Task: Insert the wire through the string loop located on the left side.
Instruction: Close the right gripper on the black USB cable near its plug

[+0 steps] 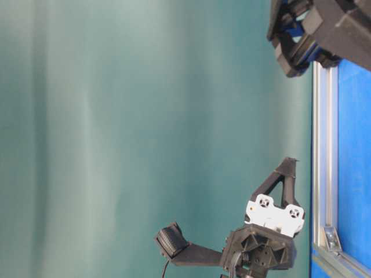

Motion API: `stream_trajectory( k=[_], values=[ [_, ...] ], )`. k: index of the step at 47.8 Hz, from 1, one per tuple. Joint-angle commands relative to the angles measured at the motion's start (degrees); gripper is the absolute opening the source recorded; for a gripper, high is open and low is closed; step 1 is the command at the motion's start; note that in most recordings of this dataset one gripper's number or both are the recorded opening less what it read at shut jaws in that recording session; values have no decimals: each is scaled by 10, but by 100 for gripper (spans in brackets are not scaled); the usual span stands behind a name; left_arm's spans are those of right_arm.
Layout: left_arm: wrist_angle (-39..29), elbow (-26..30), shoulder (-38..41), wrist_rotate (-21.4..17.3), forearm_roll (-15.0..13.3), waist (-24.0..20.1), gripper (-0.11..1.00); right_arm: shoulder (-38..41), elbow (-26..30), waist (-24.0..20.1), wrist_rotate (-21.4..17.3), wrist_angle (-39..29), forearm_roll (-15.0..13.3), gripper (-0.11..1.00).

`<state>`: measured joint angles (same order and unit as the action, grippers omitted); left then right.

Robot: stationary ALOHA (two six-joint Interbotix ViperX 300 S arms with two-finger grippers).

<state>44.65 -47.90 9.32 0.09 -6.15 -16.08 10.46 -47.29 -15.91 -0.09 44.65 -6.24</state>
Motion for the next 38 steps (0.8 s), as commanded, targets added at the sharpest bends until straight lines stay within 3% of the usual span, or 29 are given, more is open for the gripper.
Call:
stream_trajectory(
  k=[1,29,33,38],
  values=[
    [-4,9,-18,-4,9,-1,0,-33,0,4,0,3,2,1],
    [-6,8,-18,-4,11,-4,0,-47,-11,11,-13,-25,3,-2],
    [-6,8,-18,-4,11,-4,0,-47,-10,12,-14,-25,14,8],
    [-6,7,-19,-5,11,-5,0,-47,-11,13,-12,-25,42,36]
  ],
)
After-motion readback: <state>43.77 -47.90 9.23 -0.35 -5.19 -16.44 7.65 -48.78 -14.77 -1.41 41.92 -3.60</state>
